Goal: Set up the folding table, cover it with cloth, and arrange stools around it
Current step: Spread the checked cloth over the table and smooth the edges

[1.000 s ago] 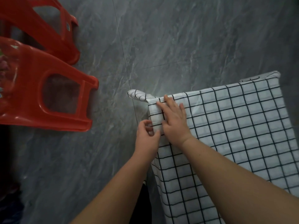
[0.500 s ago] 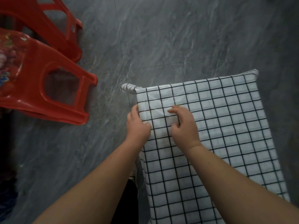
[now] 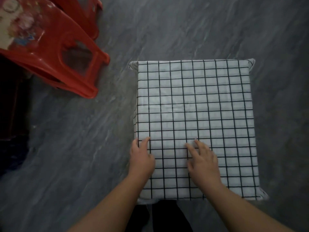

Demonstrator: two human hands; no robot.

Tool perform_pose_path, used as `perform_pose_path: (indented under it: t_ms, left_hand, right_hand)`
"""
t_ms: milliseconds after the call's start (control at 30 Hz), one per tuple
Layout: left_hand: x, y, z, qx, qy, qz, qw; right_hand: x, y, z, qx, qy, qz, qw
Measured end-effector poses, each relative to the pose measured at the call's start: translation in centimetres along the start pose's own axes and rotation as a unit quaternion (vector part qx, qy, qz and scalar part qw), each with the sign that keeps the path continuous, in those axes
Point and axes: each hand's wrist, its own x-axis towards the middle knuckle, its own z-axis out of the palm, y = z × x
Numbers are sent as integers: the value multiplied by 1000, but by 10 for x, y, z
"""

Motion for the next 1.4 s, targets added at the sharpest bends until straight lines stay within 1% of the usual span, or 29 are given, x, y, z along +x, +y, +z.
perform_pose_path:
  t_ms: [100, 167, 233, 367, 433, 533, 600, 667, 733, 800, 867, 933, 1033, 1133, 1233, 1300, 1400]
  left_hand:
    - [-29, -11, 17, 12, 18, -45, 999]
    - [-42, -19, 26, 8, 41, -59, 997]
    - [-44, -28, 33, -7, 65, -47, 997]
    - [-37, -38, 36, -69, 82, -28, 994]
    - [-42, -42, 35, -88, 64, -36, 993]
    - [-43, -48, 32, -106, 48, -14, 993]
    - [-49, -55, 32, -87, 57, -11, 995]
    - [-61, -65, 39, -51, 89, -25, 994]
    - [-80, -71, 47, -8, 106, -70, 992]
    - [-95, -75, 56, 40, 99, -106, 989]
    - [-104, -78, 66, 4, 87, -114, 990]
    - [-108, -79, 74, -65, 106, -107, 986]
    - [-108, -81, 73, -117, 135, -93, 980]
    - [-107, -86, 70, -129, 127, -98, 979]
    - [-104, -91, 67, -128, 108, -93, 981]
    - [-105, -92, 66, -105, 93, -94, 986]
    - [-113, -86, 65, -38, 78, -106, 991]
  right_hand:
    - [-22, 5, 11, -15, -22, 13, 1000]
    - [-31, 7, 17, -30, -35, 14, 999]
    - [-36, 8, 24, -42, -35, 10, 998]
    - [-37, 10, 36, -54, -9, 1, 999]
    - [-41, 10, 41, -52, -1, 0, 999]
    - [-41, 9, 43, -37, 16, -3, 999]
    - [-44, 12, 43, -33, 22, -10, 999]
    - [-53, 18, 45, -22, 37, -4, 999]
    - [-68, 28, 49, -23, 37, 1, 999]
    - [-80, 39, 54, -42, 16, 5, 999]
    - [-94, 50, 61, -49, -7, 19, 999]
    - [-105, 57, 69, -56, -5, 16, 998]
    - [-109, 59, 73, -54, -1, 10, 998]
    - [-110, 58, 76, -55, 0, 10, 998]
    - [-111, 59, 76, -33, -6, 9, 999]
    - [-112, 62, 71, -14, -20, 4, 1000]
    - [-116, 71, 56, 3, -10, 0, 1000]
